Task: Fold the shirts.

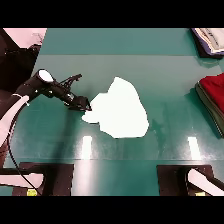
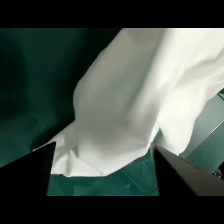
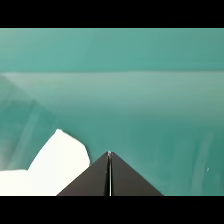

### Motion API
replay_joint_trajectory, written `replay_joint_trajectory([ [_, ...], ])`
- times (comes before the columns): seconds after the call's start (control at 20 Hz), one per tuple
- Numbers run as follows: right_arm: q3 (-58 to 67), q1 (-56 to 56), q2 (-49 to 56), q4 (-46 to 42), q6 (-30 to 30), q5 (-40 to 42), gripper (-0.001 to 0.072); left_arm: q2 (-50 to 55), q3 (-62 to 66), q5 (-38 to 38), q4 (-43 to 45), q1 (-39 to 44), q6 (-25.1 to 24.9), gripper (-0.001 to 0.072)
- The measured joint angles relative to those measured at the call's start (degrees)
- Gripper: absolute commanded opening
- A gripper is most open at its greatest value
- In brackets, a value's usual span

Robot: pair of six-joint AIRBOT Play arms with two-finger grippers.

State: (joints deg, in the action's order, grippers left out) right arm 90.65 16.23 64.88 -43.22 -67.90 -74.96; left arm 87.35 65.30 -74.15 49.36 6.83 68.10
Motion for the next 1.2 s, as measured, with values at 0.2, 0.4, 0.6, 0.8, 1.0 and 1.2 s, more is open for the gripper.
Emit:
replay_joint_trajectory([
  [0.2,0.0,0.0,2.3,0.0,0.0,-2.9,0.0015,0.1,-1.7,3.0,-1.0,0.0,-0.8,0.018],
  [0.4,-1.2,-0.1,3.2,0.1,-0.4,-5.1,0.0015,0.0,-2.0,5.0,-3.6,0.0,-1.9,0.0023],
  [0.6,-12.0,-1.3,0.7,-0.1,-0.7,-5.6,0.0096,-2.2,0.8,5.2,-3.9,0.0,-2.3,0.0024],
  [0.8,-30.8,-8.0,-1.1,-0.2,-0.8,-1.3,0.0465,-6.3,4.8,5.4,-3.3,0.0,-2.4,0.0024],
  [1.0,-43.8,-21.3,3.1,0.2,-0.6,6.7,0.0464,-8.2,6.6,4.9,-3.1,0.0,-2.5,0.0024],
  [1.2,-45.4,-33.6,9.6,0.4,0.0,13.8,0.032,-8.7,7.1,3.1,-3.0,0.0,-2.5,0.0024],
])
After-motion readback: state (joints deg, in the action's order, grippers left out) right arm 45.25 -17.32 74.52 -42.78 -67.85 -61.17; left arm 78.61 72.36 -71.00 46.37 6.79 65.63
